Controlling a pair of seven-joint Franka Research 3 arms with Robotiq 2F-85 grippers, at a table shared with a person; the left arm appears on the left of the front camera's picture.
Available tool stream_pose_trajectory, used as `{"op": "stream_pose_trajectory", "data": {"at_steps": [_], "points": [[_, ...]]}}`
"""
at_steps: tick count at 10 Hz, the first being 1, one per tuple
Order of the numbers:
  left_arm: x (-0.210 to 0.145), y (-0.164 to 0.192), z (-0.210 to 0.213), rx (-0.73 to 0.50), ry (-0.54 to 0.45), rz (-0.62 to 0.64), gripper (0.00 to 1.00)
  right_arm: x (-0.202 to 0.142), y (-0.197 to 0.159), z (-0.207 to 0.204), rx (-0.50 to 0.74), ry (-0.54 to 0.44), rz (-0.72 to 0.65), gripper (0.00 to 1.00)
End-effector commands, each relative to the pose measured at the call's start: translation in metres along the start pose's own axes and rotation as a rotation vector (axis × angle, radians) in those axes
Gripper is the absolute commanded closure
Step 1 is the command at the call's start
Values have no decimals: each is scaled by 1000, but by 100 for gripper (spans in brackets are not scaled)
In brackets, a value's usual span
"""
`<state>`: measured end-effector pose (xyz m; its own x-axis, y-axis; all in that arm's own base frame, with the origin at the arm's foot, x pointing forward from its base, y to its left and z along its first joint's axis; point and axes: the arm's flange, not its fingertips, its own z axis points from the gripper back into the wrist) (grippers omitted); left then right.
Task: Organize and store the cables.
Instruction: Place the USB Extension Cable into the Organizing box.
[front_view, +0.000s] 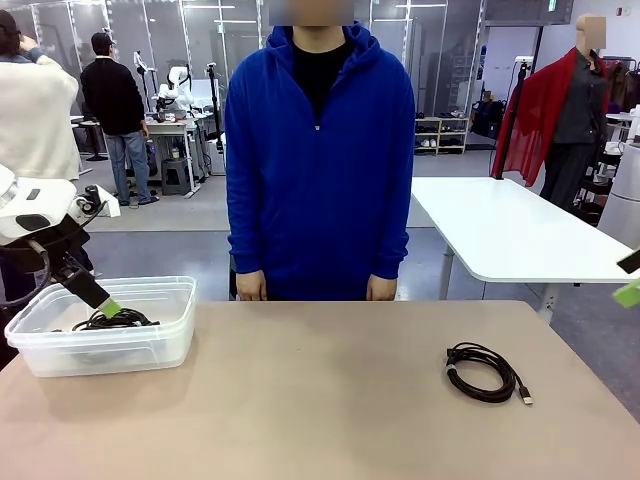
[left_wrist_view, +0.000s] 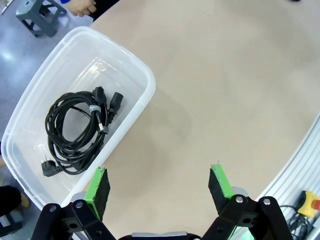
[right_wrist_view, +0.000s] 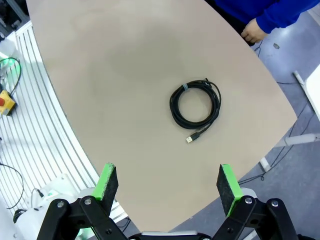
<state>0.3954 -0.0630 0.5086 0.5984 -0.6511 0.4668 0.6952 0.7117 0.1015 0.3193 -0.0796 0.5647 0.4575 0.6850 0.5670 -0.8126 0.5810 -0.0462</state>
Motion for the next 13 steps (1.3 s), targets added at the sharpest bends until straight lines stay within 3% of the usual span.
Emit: {"op": "stream_pose_trajectory", "data": {"at_steps": [1,3,8,13], "points": [[-13,-5,0,-23,-63,-15,0,20,2,-26,-75,57,-42,0],[-17,-13,4,-28,-86,-33,0,38,-3,-64,-177,92,-86,0],[-16,-24,4,-33,-82,-56,0,37,-19,-187,-181,220,-256,0],[-13,-28,0,-44,-62,-58,0,29,-3,-259,-222,285,-377,0]]}}
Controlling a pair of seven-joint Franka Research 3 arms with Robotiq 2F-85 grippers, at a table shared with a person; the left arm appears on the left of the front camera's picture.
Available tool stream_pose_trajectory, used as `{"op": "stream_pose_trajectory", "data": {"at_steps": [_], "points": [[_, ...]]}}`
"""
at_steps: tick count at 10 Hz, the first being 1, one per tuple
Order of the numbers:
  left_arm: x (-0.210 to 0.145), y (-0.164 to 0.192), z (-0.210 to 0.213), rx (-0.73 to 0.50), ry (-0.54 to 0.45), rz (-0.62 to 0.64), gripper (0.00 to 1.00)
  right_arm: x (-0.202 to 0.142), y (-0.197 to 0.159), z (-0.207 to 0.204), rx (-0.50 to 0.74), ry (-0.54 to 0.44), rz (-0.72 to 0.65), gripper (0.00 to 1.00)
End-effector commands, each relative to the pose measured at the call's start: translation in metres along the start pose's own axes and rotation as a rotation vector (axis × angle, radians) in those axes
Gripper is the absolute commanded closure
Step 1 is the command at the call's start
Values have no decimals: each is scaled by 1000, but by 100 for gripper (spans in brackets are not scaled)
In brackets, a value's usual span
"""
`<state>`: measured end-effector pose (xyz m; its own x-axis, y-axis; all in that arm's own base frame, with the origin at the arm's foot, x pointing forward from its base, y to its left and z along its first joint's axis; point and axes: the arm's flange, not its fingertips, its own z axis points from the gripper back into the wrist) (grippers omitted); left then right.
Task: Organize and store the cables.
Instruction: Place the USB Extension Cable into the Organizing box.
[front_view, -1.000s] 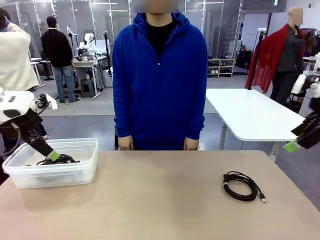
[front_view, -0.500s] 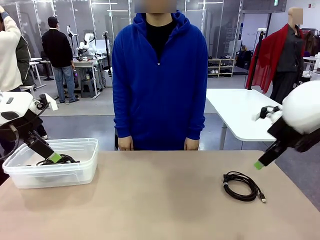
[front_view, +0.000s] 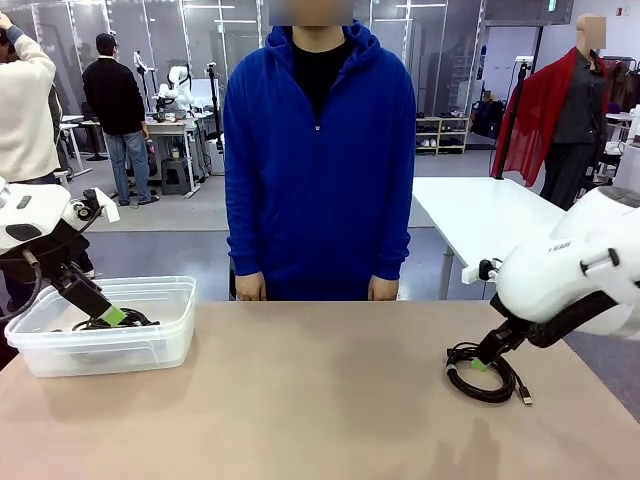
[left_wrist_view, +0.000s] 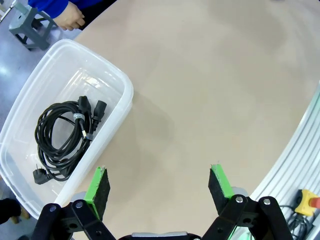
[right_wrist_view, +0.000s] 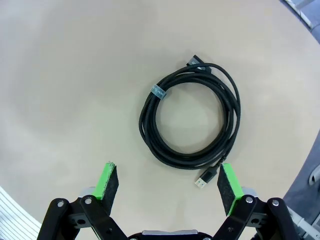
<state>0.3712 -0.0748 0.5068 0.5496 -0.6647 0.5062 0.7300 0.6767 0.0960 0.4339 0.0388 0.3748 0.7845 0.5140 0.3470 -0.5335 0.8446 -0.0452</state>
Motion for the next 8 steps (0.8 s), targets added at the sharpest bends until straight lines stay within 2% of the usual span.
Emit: {"op": "stream_pose_trajectory", "data": {"at_steps": [1,4,5,8], "points": [[-3,-1,-8,-13,-13,-24,0,7,19,-19,-68,5,-64,0],[-2,-2,-10,-23,7,-28,0,27,49,-42,-62,30,-142,0],[-4,-2,-10,-19,10,-27,0,36,51,-47,-70,8,-117,0],[-4,5,-11,-20,8,-13,0,58,52,-53,-105,10,-171,0]]}}
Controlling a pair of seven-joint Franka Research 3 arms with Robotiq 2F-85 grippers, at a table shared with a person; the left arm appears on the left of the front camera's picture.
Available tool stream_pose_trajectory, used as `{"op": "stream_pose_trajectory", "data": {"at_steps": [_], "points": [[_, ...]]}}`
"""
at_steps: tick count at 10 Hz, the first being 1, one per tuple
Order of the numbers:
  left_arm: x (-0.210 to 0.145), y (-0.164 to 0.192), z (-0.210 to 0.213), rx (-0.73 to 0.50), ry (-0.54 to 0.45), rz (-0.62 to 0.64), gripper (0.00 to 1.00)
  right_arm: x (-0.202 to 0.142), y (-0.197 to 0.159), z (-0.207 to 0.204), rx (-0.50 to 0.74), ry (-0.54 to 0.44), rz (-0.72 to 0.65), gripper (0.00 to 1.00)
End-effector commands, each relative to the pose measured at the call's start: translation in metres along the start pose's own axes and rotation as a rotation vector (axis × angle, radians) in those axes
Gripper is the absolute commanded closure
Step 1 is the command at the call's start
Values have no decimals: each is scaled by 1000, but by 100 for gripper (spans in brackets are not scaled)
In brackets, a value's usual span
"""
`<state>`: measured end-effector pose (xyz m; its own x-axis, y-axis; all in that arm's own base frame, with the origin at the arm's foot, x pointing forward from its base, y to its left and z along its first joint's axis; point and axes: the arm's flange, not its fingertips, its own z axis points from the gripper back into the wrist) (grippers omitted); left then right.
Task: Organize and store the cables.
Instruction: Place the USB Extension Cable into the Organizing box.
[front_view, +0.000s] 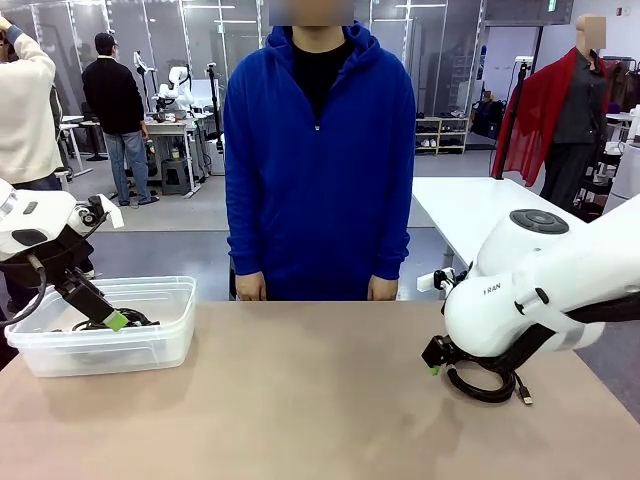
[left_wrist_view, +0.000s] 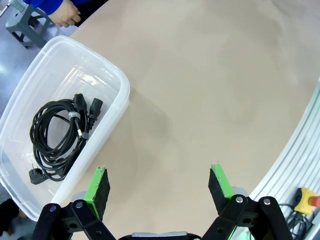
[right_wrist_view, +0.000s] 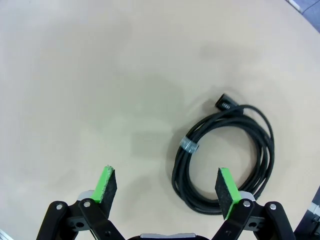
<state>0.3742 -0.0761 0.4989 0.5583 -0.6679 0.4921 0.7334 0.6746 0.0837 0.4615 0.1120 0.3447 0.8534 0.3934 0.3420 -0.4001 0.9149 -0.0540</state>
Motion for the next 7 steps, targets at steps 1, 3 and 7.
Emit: {"op": "stream_pose_trajectory", "data": {"at_steps": [1,3,7], "points": [[-2,9,-4,-2,-16,-8,0,10,6,-1,-33,16,-15,0],[0,0,0,0,0,0,0,5,-1,1,-7,-1,1,0],[0,0,0,0,0,0,0,7,1,6,2,5,4,0]]}}
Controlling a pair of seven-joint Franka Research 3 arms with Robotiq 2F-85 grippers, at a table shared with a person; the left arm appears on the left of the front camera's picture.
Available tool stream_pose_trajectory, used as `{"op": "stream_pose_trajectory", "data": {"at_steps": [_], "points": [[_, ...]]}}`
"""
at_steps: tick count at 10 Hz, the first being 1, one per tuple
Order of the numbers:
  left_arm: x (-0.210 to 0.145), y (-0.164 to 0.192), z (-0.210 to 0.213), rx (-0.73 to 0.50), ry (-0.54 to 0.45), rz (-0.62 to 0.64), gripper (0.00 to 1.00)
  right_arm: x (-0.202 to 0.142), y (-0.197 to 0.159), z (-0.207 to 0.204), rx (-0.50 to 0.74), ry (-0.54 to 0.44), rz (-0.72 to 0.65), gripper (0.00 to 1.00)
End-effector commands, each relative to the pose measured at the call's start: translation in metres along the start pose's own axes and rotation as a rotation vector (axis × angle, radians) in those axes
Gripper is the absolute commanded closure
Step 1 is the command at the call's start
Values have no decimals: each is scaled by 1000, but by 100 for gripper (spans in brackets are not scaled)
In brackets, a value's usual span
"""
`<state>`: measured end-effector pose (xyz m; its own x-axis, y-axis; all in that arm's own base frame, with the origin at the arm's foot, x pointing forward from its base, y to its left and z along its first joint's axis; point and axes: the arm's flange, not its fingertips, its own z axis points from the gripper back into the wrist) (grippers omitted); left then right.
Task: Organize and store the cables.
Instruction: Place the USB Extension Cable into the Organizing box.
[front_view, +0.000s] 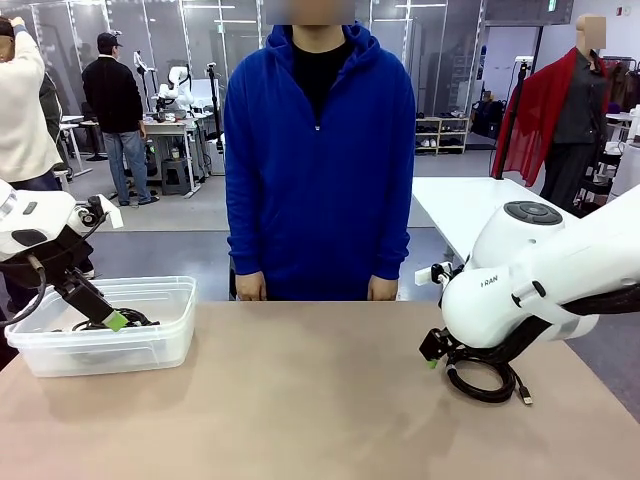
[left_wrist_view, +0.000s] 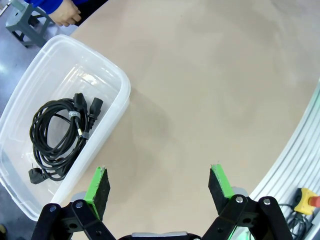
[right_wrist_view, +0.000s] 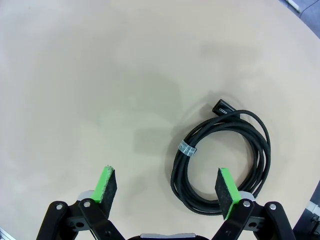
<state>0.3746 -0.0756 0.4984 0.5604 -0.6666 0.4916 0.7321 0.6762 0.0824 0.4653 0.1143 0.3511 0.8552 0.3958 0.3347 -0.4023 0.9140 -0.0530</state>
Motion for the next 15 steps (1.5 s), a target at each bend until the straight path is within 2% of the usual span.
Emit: {"op": "stream_pose_trajectory", "data": {"at_steps": [1,2,4,5,6,10,11,12,13,14,15], "points": [[0,-1,0,0,-1,-2,0,4,-7,-7,-17,-7,-99,0],[0,-1,0,0,-1,-2,0,7,-10,-20,38,21,-213,0],[0,-1,0,0,-1,-2,0,14,-15,-39,9,78,-302,0],[0,-1,0,0,-1,-2,0,18,-15,-45,34,77,-339,0],[0,-1,0,0,-1,-2,0,21,-19,-54,10,77,-399,0],[0,-1,0,0,-1,-2,0,30,-27,-73,15,119,-494,0],[0,-1,0,0,-1,-2,0,31,-28,-69,15,119,-501,17],[0,-1,0,0,-1,-2,0,31,-28,-67,15,120,-504,59],[0,-1,0,0,-1,-2,0,31,-28,-65,13,128,-506,76],[0,-1,0,0,-1,-2,0,31,-28,-63,12,126,-504,100],[0,-1,0,0,-1,-2,0,32,-27,-62,5,121,-499,100]]}}
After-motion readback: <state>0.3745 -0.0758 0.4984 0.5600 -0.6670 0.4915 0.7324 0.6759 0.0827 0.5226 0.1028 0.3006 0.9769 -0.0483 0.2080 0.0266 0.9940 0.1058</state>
